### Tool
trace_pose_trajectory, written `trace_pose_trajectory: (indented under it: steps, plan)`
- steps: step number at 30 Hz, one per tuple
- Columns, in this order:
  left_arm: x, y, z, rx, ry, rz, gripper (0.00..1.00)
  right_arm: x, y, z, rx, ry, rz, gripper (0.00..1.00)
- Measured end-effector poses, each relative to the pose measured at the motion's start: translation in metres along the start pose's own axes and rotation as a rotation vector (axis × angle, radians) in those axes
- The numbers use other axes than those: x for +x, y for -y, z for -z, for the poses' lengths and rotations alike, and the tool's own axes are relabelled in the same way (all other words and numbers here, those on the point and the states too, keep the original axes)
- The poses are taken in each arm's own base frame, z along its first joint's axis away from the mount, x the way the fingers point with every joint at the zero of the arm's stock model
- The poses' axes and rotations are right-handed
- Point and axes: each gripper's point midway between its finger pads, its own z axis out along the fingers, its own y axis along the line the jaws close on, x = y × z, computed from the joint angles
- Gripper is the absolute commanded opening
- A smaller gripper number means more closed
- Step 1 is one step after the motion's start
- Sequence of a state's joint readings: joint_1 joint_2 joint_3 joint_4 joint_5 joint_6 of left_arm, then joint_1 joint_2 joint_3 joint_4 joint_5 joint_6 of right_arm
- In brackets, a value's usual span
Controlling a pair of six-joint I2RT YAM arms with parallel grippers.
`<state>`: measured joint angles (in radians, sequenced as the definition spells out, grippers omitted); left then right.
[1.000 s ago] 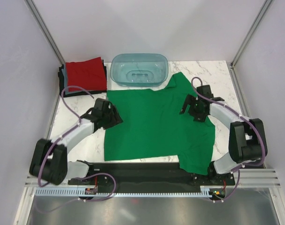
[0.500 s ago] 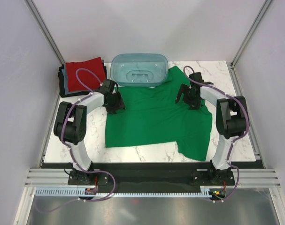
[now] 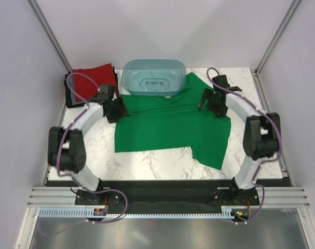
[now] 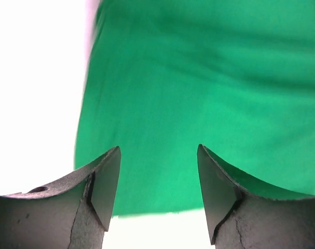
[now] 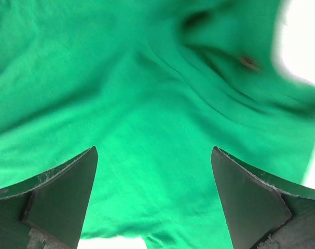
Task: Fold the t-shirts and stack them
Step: Flatten the tshirt out
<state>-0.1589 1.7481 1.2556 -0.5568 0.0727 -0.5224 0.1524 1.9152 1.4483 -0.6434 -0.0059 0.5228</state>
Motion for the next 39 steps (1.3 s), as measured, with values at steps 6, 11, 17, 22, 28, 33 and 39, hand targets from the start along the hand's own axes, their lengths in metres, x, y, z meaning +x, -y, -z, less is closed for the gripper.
trace_pose_trajectory:
  steps: [6,11,17,22,28,33,39]
  plan:
    - [0.055,-0.028,0.081,0.038,0.128,0.063,0.68,0.039,0.045,0.099,0.035,0.208,-0.078,0.98]
    - [0.111,-0.058,0.087,0.031,0.12,0.166,0.65,0.119,0.079,0.099,0.059,0.159,-0.11,0.98]
    - [0.16,-0.085,0.068,-0.038,0.031,0.268,0.64,0.191,0.118,0.085,0.129,0.044,-0.181,0.98]
    - [0.166,-0.095,0.062,-0.081,0.026,0.296,0.64,0.196,0.12,0.087,0.105,0.071,-0.209,0.98]
    - [0.162,-0.1,0.049,-0.121,0.027,0.299,0.62,0.21,0.124,0.07,0.114,0.03,-0.228,0.93]
    - [0.156,-0.098,0.04,-0.132,0.026,0.299,0.58,0.205,0.121,0.067,0.101,0.047,-0.236,0.65]
    - [0.146,-0.094,0.033,-0.115,0.042,0.303,0.46,0.209,0.115,0.062,0.065,0.036,-0.25,0.14]
